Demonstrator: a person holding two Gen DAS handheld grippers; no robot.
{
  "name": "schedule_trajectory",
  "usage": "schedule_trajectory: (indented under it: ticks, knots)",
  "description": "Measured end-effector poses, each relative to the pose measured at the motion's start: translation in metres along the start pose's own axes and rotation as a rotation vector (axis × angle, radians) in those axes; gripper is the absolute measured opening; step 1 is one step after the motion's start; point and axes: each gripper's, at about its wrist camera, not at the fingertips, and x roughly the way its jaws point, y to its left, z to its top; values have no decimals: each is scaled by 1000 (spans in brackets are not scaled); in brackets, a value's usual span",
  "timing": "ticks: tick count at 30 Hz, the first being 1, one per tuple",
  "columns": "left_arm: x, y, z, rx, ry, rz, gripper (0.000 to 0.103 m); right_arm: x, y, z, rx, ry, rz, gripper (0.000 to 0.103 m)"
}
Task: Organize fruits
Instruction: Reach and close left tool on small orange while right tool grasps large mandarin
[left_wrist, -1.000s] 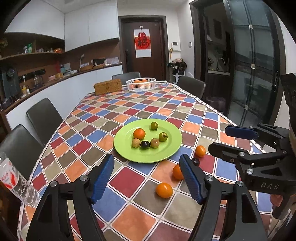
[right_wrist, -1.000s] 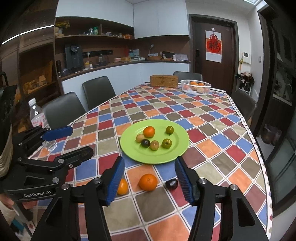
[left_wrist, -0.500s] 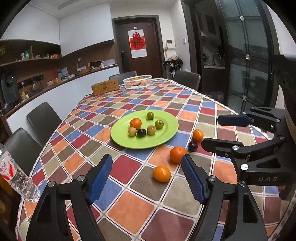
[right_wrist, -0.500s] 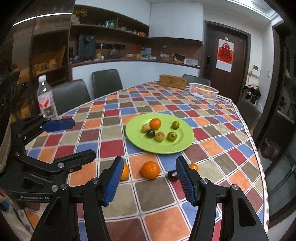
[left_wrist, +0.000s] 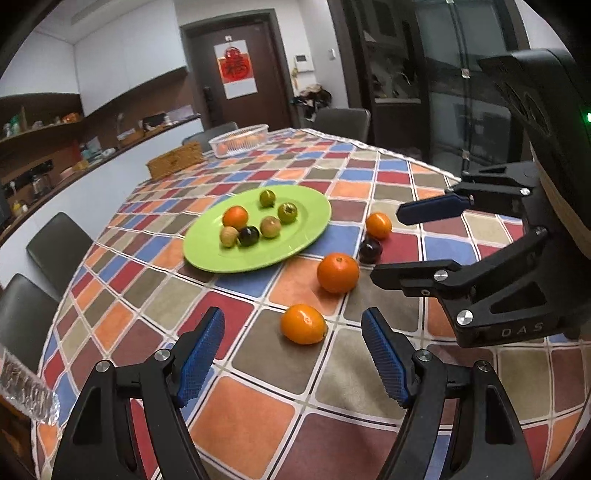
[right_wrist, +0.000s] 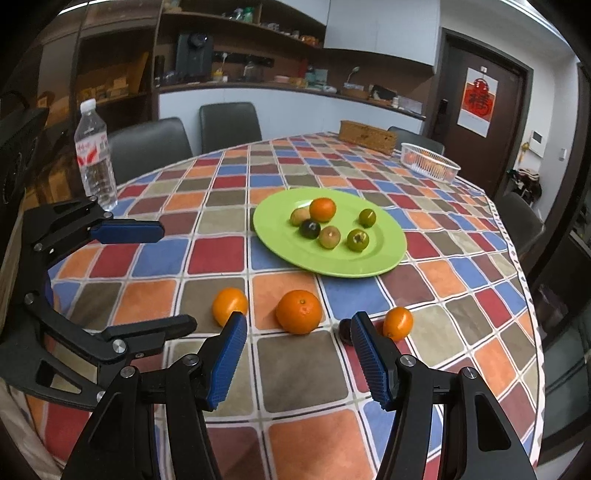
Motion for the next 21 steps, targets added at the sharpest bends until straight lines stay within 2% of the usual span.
schedule_trajectory:
  ticks: [7, 16, 21]
  knots:
    - [23, 4, -2, 5, 41, -59, 73, 23, -7, -2, -4, 47, 31, 59]
    - [45, 8, -3, -13, 91, -108, 62, 46, -12, -3, 2, 84, 76, 59]
    - [57, 14, -3, -52, 134, -131, 53, 59, -14, -3, 22, 103, 98, 59]
